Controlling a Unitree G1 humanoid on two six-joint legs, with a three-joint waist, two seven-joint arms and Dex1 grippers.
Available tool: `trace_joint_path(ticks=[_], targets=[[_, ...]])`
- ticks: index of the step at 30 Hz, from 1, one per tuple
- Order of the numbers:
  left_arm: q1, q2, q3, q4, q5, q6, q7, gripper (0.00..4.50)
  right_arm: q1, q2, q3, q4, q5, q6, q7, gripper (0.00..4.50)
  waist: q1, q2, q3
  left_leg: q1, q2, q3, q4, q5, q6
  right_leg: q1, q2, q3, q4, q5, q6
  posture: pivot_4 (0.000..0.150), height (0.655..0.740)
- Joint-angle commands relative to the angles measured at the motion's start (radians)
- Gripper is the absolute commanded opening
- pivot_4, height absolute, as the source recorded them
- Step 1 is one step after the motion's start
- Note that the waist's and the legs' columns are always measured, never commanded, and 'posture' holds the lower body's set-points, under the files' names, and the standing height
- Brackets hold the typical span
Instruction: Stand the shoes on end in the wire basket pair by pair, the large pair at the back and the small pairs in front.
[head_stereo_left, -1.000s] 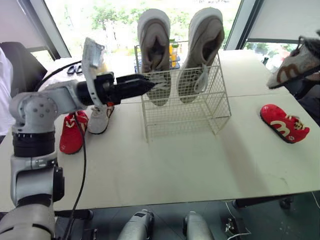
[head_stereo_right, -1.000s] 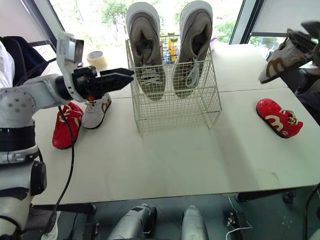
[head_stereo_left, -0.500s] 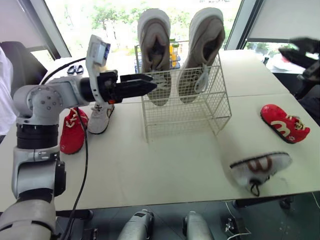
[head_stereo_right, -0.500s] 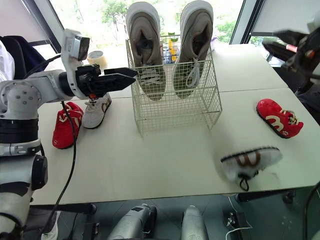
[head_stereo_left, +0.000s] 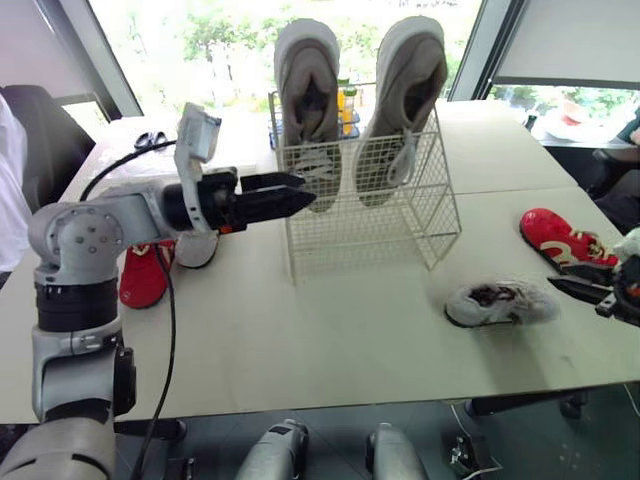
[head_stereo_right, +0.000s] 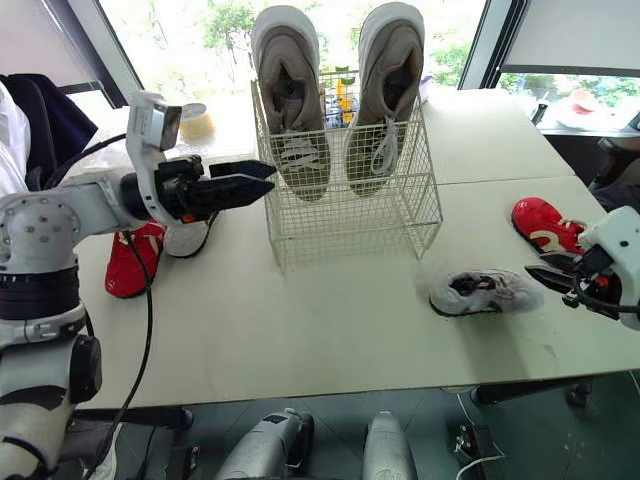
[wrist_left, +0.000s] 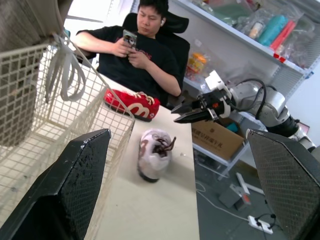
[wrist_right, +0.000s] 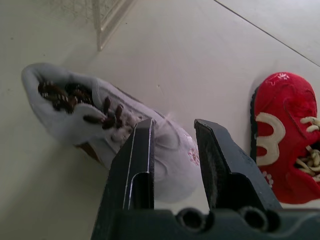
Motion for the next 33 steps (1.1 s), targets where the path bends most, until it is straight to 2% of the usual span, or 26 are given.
trace_joint_path(ticks=[1,7,12,14,17,24,33], targets=[[0.015,0.024,-0.006,-0.053,-0.005,-0.005,-0.034,4.50,0.023,-0.005,-0.071,-0.063,0.022,0.040,0.022,1.32,0.001,0.000,0.000,0.000,0.000,0.000,0.000,0.000,0.000,0.000,0.000,0.000,0.000,0.000,0.000,0.150,0.7400],[0.036,0.041,-0.030,-0.071,0.018,-0.024,-0.060,4.50,0.055,0.018,-0.112,-0.186,0.103,0.154,0.040,1.32,0.005,0.000,0.000,0.001,0.000,0.000,-0.001,0.000,0.001,0.001,0.000,0.000,-0.001,0.000,0.000,0.150,0.7400],[0.047,0.037,-0.032,-0.082,0.021,-0.026,-0.058,4.50,-0.026,0.016,-0.038,-0.352,0.220,0.243,-0.017,1.32,0.004,0.000,0.000,0.002,0.000,0.000,-0.001,-0.002,0.003,0.002,-0.001,0.000,-0.001,0.000,0.000,0.150,0.7400],[0.053,0.034,-0.035,-0.084,0.025,-0.029,-0.058,4.50,-0.054,-0.036,0.036,-0.379,0.199,0.221,-0.024,1.32,0.003,0.000,0.000,0.002,0.000,0.000,-0.002,-0.002,0.003,0.002,-0.001,0.000,-0.001,0.000,0.000,0.150,0.7400],[0.062,0.028,-0.045,-0.089,0.037,-0.040,-0.059,4.50,-0.092,-0.106,0.139,-0.361,0.174,0.167,-0.005,1.32,0.002,-0.001,0.000,0.002,0.000,0.000,-0.002,-0.002,0.003,0.002,-0.001,0.000,-0.002,0.000,0.000,0.150,0.7400],[0.092,0.025,-0.044,-0.119,0.054,-0.064,-0.048,4.50,-0.165,-0.136,0.320,-0.261,0.130,0.087,-0.007,1.32,0.006,-0.001,0.000,0.002,0.000,0.000,-0.002,-0.002,0.003,0.002,-0.001,-0.001,-0.003,0.000,0.000,0.150,0.7400],[0.125,0.029,-0.027,-0.157,0.039,-0.064,-0.015,4.50,-0.152,-0.128,0.373,-0.174,0.057,0.053,-0.009,1.32,0.004,-0.001,0.000,0.002,0.000,0.000,-0.002,-0.001,0.002,0.002,-0.001,-0.001,-0.003,0.000,0.000,0.150,0.7400]])
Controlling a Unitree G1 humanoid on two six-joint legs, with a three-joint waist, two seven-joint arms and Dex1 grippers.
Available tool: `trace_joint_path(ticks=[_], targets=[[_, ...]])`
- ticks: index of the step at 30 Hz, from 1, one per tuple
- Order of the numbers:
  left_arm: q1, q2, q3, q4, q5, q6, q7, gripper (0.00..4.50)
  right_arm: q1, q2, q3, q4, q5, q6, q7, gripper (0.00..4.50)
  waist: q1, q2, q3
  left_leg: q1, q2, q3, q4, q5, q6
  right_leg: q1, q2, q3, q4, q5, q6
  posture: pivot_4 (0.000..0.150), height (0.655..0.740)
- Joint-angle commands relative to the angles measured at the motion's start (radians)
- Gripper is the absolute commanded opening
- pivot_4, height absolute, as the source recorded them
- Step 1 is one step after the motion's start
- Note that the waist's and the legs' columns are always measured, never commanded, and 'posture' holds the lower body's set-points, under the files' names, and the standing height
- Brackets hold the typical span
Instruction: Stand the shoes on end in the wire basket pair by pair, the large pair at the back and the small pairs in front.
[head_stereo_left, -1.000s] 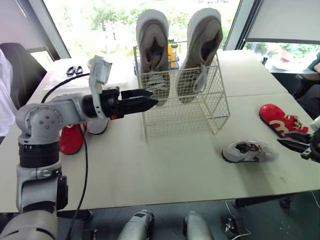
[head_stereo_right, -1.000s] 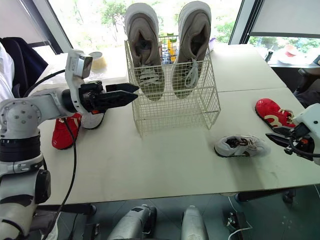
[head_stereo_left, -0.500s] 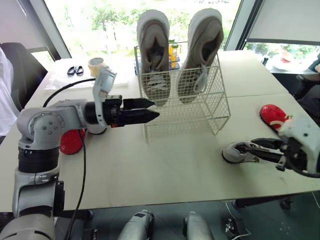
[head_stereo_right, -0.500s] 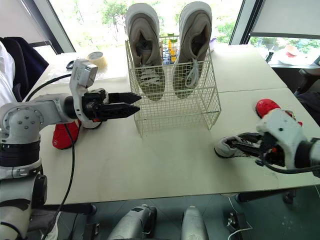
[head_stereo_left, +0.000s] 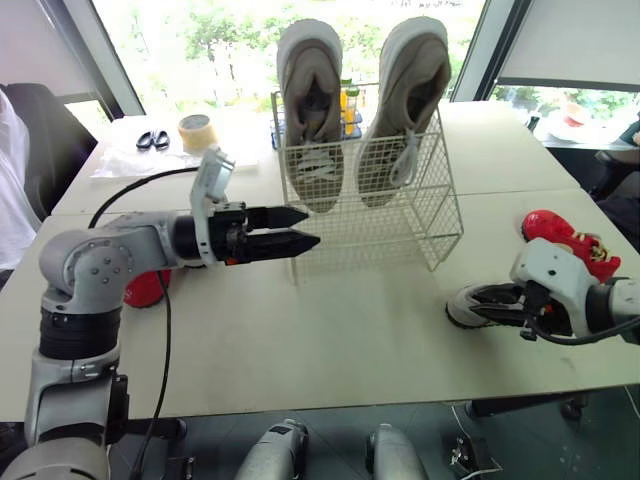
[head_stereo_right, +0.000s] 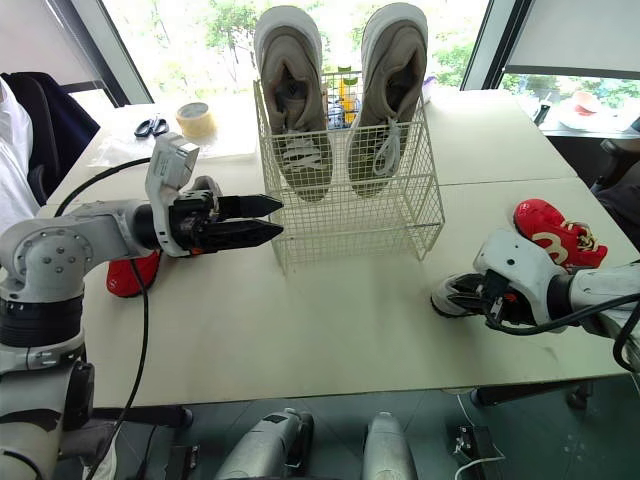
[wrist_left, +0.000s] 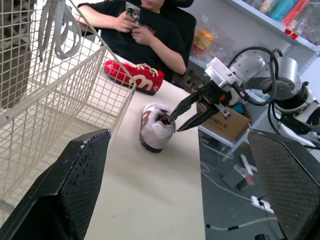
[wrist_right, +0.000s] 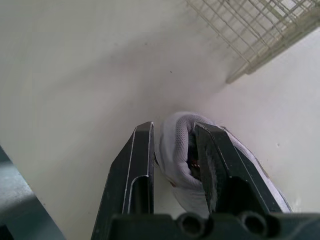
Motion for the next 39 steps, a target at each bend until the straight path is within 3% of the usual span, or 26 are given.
trace_joint_path(ticks=[1,6,13,17,20,24,30,34,39], targets=[[0.006,0.009,0.022,-0.042,-0.009,-0.017,0.010,4.50,-0.001,-0.002,-0.003,0.015,-0.018,-0.009,-0.006,1.32,0.000,0.000,0.000,0.000,0.000,0.000,0.000,0.000,0.000,0.000,0.000,0.000,0.000,0.000,0.000,0.150,0.7400],[0.003,0.004,0.021,-0.045,-0.009,-0.020,0.023,4.50,-0.022,0.058,0.044,0.048,0.020,0.051,-0.029,1.32,0.000,0.000,0.000,0.000,0.000,0.000,0.000,0.000,0.000,0.000,0.000,0.000,0.000,0.000,0.000,0.150,0.7400],[-0.008,-0.006,0.007,-0.040,0.009,-0.036,0.034,4.50,-0.122,0.073,0.222,0.147,-0.076,-0.044,-0.038,1.32,-0.002,0.000,0.000,0.001,0.000,0.000,0.000,0.000,0.000,0.000,0.000,0.000,0.000,0.000,0.000,0.150,0.7400],[-0.014,-0.005,0.003,-0.038,0.018,-0.044,0.034,4.50,-0.163,0.027,0.260,0.171,-0.128,-0.123,0.009,0.05,-0.001,0.000,0.000,0.001,0.000,0.000,0.000,0.001,-0.002,0.000,0.000,0.000,0.000,0.000,0.000,0.150,0.7400],[-0.016,-0.005,0.003,-0.035,0.025,-0.048,0.031,4.50,-0.146,-0.020,0.259,0.182,-0.164,-0.198,0.057,0.05,-0.001,0.000,0.000,0.001,0.000,0.000,0.000,0.001,-0.002,0.000,0.000,0.000,0.000,0.000,0.000,0.150,0.7400],[-0.020,-0.006,-0.003,-0.031,0.034,-0.053,0.027,4.50,-0.063,-0.149,0.205,0.204,-0.277,-0.419,0.160,0.05,-0.001,0.000,0.000,0.001,0.000,0.000,-0.001,0.001,-0.002,0.000,0.000,0.000,0.000,0.000,0.000,0.150,0.7400],[-0.048,-0.007,-0.042,0.010,0.052,-0.060,-0.030,4.50,-0.003,-0.255,-0.001,0.218,-0.310,-0.718,0.406,0.05,-0.005,0.001,0.000,0.001,0.000,0.001,-0.002,0.001,-0.001,0.000,0.001,0.000,0.000,0.000,0.000,0.150,0.7400],[-0.092,-0.022,-0.064,0.089,0.053,-0.053,-0.072,4.50,-0.113,-0.317,-0.007,0.239,-0.296,-0.904,0.483,0.05,-0.006,0.001,0.000,0.002,0.000,0.001,-0.002,0.001,-0.001,0.000,0.001,0.000,0.000,0.000,0.000,0.150,0.7400],[-0.209,-0.025,-0.089,0.249,0.090,-0.060,-0.162,4.50,-0.315,-0.367,0.112,0.212,-0.238,-1.096,0.546,0.05,-0.006,0.001,0.000,0.002,0.000,0.001,-0.003,0.000,-0.001,0.000,0.000,0.000,-0.001,0.000,0.000,0.150,0.7400]])
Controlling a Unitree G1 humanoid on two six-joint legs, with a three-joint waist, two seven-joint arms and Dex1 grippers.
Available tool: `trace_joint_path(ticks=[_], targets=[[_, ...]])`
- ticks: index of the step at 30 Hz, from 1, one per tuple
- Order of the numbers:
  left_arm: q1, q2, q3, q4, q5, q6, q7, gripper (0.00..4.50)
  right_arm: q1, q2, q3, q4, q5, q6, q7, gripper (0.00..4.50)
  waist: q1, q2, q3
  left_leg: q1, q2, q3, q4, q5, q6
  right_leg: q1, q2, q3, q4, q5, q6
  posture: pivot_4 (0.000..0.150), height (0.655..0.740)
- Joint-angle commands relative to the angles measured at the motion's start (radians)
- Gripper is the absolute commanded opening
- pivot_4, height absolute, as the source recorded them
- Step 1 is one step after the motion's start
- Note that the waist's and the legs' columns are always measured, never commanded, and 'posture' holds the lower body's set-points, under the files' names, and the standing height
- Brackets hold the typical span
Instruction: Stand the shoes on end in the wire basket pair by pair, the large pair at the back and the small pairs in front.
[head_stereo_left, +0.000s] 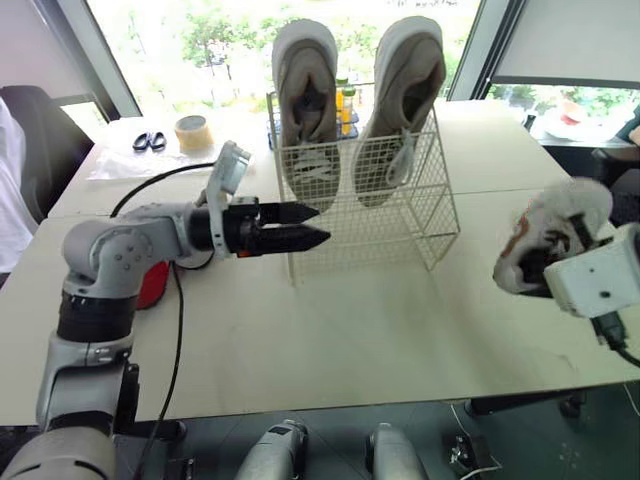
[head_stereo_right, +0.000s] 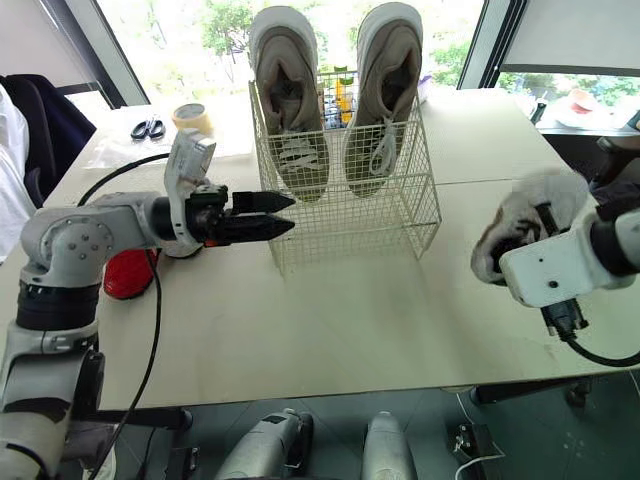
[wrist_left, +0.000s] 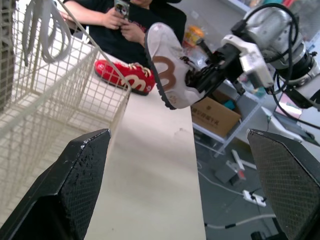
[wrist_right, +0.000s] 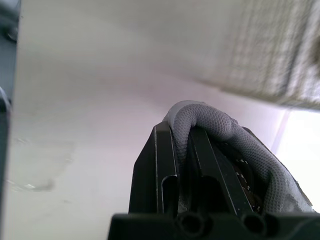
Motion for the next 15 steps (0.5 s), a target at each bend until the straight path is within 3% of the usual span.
trace_joint_path(ticks=[1,7,12,15], targets=[[-0.097,0.005,-0.013,0.093,0.035,-0.022,-0.080,4.50,-0.151,-0.018,0.097,-0.030,0.037,-0.157,0.049,0.05,0.000,0.000,0.000,0.000,0.000,0.000,0.000,0.000,0.000,0.000,0.000,0.000,0.000,0.000,0.000,0.150,0.7400],[-0.232,-0.009,-0.056,0.264,0.121,-0.061,-0.185,4.50,-0.561,0.119,0.379,0.009,0.010,-0.297,0.171,0.05,-0.008,-0.001,0.001,0.000,0.000,0.000,0.000,0.001,-0.002,0.001,0.000,-0.001,-0.003,0.000,0.000,0.150,0.7400],[-0.306,-0.067,-0.077,0.367,0.170,-0.068,-0.224,4.50,-0.793,0.263,0.559,0.076,-0.046,-0.389,0.172,0.05,-0.009,-0.001,0.001,0.000,0.000,0.000,-0.001,0.001,-0.002,0.000,0.001,0.000,-0.002,0.000,0.000,0.150,0.7400],[-0.327,-0.093,-0.086,0.385,0.187,-0.053,-0.250,4.50,-0.854,0.344,0.614,0.112,-0.079,-0.424,0.172,0.05,-0.004,-0.002,0.001,0.000,0.000,0.000,0.000,0.001,-0.002,-0.001,0.001,0.000,-0.001,0.000,0.001,0.150,0.7400]])
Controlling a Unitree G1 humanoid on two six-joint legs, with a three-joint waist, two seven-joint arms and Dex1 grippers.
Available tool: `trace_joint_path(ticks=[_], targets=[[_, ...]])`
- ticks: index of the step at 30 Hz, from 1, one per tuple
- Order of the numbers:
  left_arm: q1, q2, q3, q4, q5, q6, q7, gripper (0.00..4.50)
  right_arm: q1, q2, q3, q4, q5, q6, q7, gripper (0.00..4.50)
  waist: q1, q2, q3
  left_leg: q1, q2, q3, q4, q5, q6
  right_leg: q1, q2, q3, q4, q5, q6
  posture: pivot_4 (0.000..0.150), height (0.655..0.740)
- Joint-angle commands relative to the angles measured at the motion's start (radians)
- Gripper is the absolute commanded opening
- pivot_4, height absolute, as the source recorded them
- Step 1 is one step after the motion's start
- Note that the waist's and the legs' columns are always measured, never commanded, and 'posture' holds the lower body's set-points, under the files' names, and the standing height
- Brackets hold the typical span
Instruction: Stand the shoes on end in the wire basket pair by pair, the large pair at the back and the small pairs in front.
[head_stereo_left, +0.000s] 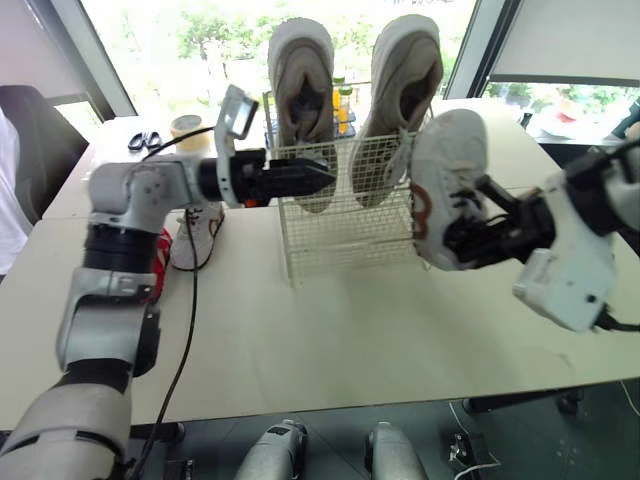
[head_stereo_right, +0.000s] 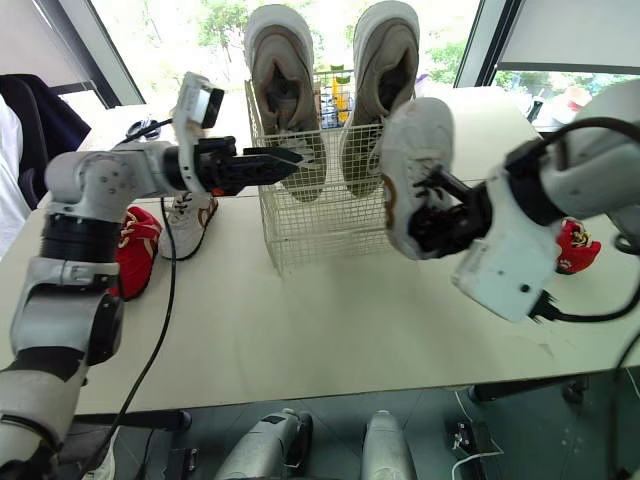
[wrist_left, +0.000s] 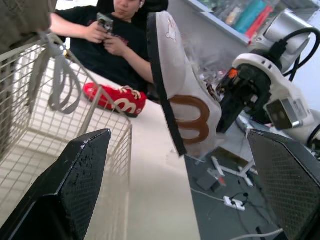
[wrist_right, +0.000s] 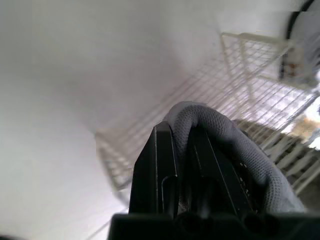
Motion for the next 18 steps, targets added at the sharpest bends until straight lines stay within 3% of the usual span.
trace_joint_path(ticks=[1,18], targets=[[-0.035,-0.001,-0.002,-0.003,0.020,0.003,-0.026,4.50,-0.044,0.032,0.021,0.023,-0.028,-0.042,0.003,0.05,0.003,0.000,0.000,0.000,0.000,0.000,0.000,0.000,0.000,0.000,0.000,0.000,0.000,0.000,0.000,0.150,0.7400],[-0.030,-0.061,0.039,0.009,0.068,-0.004,0.049,4.50,-0.080,0.186,0.093,0.040,-0.046,-0.136,0.003,0.05,0.001,0.000,0.000,0.000,0.000,0.000,0.001,0.001,-0.001,-0.002,0.000,0.000,0.003,0.000,0.000,0.150,0.7400]])
